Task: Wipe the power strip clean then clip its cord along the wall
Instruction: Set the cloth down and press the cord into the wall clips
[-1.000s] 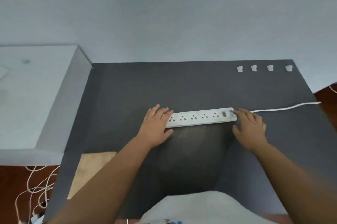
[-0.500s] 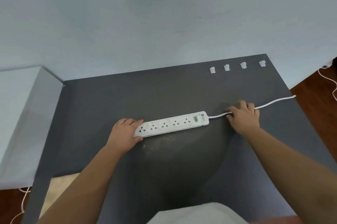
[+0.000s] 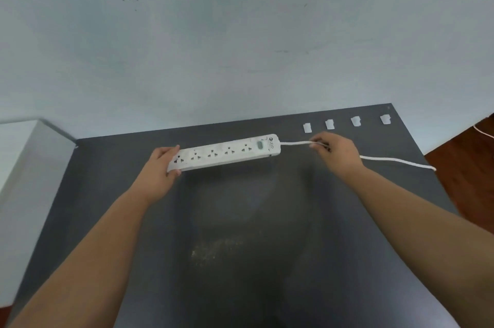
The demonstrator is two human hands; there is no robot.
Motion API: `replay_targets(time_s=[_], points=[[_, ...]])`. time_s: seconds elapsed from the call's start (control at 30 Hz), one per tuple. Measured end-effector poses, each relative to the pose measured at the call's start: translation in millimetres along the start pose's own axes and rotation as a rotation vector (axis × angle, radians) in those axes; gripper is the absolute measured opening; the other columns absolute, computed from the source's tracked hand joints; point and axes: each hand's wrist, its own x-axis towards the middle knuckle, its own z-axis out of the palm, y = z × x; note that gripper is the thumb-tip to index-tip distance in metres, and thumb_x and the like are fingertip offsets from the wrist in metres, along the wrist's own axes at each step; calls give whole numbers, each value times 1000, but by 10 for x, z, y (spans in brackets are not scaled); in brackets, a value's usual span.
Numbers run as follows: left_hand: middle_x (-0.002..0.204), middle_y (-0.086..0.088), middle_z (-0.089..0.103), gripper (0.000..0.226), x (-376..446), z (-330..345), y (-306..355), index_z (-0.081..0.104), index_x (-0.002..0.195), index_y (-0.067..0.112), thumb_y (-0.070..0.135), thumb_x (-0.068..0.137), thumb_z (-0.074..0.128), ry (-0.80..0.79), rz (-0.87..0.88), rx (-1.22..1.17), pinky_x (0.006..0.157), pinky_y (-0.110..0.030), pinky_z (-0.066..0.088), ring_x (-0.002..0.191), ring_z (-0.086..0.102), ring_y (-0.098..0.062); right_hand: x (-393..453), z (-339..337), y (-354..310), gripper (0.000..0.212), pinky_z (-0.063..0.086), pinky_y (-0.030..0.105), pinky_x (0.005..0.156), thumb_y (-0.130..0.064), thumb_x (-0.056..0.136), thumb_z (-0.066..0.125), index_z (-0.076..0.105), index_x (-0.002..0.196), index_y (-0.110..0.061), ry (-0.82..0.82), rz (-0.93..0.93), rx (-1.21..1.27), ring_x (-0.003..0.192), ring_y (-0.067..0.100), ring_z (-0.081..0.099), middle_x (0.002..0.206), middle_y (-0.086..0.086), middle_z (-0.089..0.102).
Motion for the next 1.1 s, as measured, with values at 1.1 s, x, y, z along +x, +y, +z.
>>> replay_targets(time_s=[1.1], points=[[140, -2, 52, 50, 937, 864, 618, 51, 135, 20, 31, 87, 46, 164, 322, 275, 112, -51, 30, 133, 43, -33, 951, 1003, -338, 18, 51, 34, 81, -28, 92, 58, 65, 103, -17, 64, 228, 29, 96, 25, 63, 103, 4, 71]])
